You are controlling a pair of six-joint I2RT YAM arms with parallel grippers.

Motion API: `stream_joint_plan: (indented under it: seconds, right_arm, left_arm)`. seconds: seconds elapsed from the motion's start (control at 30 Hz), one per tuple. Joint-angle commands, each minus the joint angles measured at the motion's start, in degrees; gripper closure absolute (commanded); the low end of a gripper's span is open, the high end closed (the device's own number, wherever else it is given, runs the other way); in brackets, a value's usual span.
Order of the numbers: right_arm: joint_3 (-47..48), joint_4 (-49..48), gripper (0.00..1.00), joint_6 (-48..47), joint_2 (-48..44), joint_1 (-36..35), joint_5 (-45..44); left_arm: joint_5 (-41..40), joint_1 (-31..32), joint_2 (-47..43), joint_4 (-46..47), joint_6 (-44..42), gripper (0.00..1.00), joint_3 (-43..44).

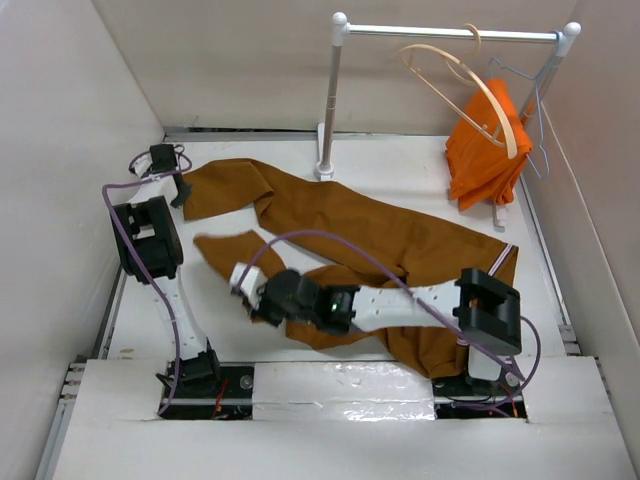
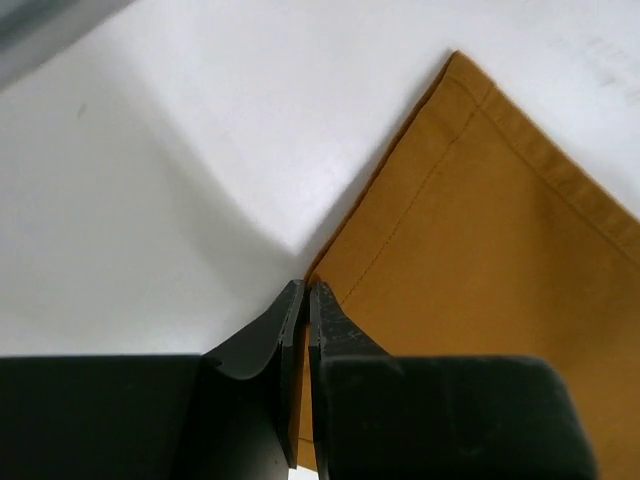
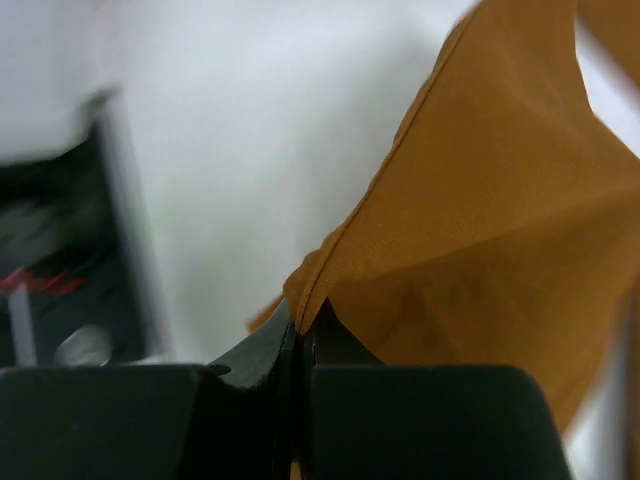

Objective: Place the trousers on the hanger
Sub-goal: Flatten out the trousers at the center of the board.

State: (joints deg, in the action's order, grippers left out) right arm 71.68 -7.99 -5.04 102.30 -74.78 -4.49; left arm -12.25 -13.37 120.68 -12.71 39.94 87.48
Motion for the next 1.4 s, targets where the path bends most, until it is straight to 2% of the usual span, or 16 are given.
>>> stream_joint_plan:
  seconds: [0.0,0.07,0.13,0.2,0.3,0.33,0.4,0.57,0.7,0.93,0.97,1.03,1.1,1.13,1.2,1.37]
  right_arm:
    - [-3.3,4.3,1.00,-2.4,3.9,-6.8,2.5]
    - [-3.2,4.7,0.93,-1.0,6.9,-7.5,1.1]
    - [-2.8,5.4,0.45,0.8,8.0,-8.1,-0.1]
    - [-2.9,5.6,0.13,1.2,6.7,-8.1,-0.8]
    - [-4.9,5.5,0.04,1.3,-0.2,-8.1,-1.8]
    - [-6.7,5.4,0.02,1.3,-2.5,-7.6,-1.9]
    - [-9.1,4.3,0.00,1.3,-10.4,-6.1,-2.2]
    - [-20.6,1.5,0.07,4.2,-25.5,3.2,-0.3]
    - [-28.9,-1.4,1.00,8.6,-37.3,10.3,-1.7]
    - [-36.5,6.0,0.98,11.4,-53.3,12.1,-10.6]
    - [-37.6,7.3,0.95,12.3,-57.6,12.8,-12.5]
    - [-39.6,12.9,0.75,18.0,-61.7,14.6,-20.2]
    - [-43.3,15.4,0.47,22.4,-66.4,20.1,-24.5]
    - [-44.3,15.5,0.40,23.1,-67.5,22.7,-24.1]
    - [-47.0,14.1,0.31,24.3,-68.3,31.9,-20.7]
    - [-49.2,9.3,0.29,25.5,-62.2,53.7,-7.5]
  left_arm:
    - [1.2,-0.8,0.3,-2.6,-2.7,1.00,9.7]
    - [1.2,-0.8,0.3,-3.9,-3.2,1.00,13.0]
    - [2.1,-0.8,-1.1,-3.7,-4.9,1.00,15.3]
    - [1.5,-0.8,-2.0,-4.8,-6.4,0.97,16.3]
    - [-3.1,-0.8,-5.0,-5.3,-8.4,0.77,14.6]
    - [-4.2,-0.8,-6.9,-5.2,-10.0,0.65,13.8]
    - [-6.2,-0.8,-9.1,-4.9,-10.6,0.53,10.5]
    - [-6.5,-0.3,-19.9,-1.7,-6.6,0.52,-1.1]
    - [-4.4,6.4,-24.4,2.1,-7.0,0.50,-12.3]
    - [-1.6,7.1,-18.1,0.1,-2.2,0.50,-13.1]
    - [-2.3,7.1,-17.5,-0.6,-2.2,0.46,-12.5]
    - [-3.3,7.1,-16.4,-1.4,-1.8,0.46,-10.8]
    - [-1.6,8.6,-17.5,0.3,-1.6,0.46,-12.0]
    - [-1.0,9.6,-20.1,1.4,-1.4,0.47,-12.9]
    - [-1.1,12.6,-23.5,4.2,-1.4,0.48,-16.2]
    - [-7.1,29.2,-42.5,12.4,-0.2,0.49,-30.9]
